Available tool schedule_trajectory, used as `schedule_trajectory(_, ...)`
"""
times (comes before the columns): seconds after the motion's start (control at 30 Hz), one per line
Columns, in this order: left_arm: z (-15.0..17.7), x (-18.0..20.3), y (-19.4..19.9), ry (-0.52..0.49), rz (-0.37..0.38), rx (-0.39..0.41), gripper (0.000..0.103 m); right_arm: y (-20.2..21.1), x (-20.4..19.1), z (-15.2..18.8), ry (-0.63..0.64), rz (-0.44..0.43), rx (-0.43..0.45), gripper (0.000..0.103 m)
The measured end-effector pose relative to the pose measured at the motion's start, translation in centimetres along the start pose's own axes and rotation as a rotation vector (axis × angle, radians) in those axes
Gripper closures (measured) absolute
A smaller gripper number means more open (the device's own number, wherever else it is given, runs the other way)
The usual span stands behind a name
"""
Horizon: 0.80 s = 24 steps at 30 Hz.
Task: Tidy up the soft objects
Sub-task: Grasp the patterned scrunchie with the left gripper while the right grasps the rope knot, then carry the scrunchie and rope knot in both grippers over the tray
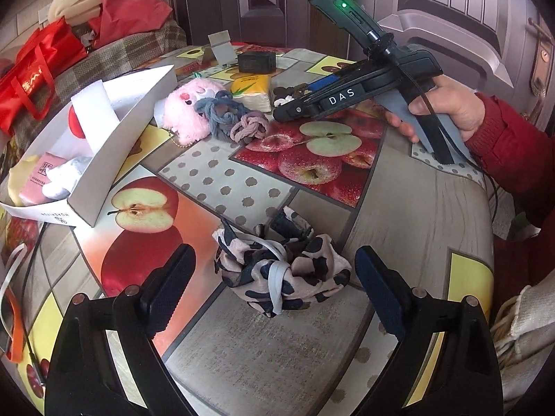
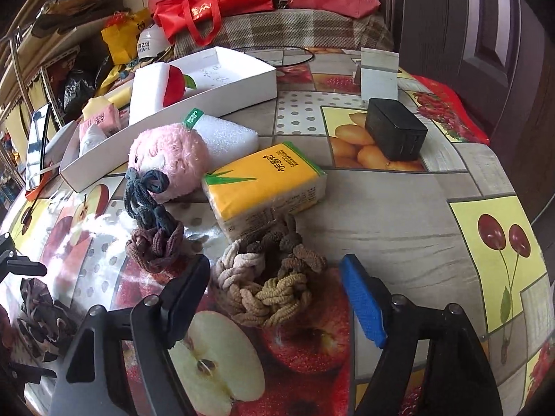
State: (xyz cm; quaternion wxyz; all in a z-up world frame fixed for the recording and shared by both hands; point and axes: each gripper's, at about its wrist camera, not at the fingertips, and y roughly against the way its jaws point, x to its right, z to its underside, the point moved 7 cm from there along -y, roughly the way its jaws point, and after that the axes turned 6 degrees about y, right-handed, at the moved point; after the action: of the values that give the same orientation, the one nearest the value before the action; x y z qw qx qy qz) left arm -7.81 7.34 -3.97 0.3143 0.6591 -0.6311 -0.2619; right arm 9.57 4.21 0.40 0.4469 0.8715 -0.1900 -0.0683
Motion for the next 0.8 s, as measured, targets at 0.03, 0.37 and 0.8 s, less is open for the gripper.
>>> schedule_trajectory(0.03, 0.1, 0.1, -0.1, -0.005, -0.001, -0.007, 0.009, -0.1, -0.2, 0.0, 0.014, 0.013, -0.004, 0.025)
schedule_trajectory(0.37, -0.2, -0.7, -0.8, 0.04, -0.006, -0.03, 0.057, 0.8, -0.5, 0.2, 0.017, -0.001, 0.023, 0.065)
schedule_trajectory(0.8, -2.8, -7.7, 4.1, 0.278, -0.293, 0.295, 0.064, 7.4, -2.9, -1.6, 0.022, 0.031, 0.377, 0.07)
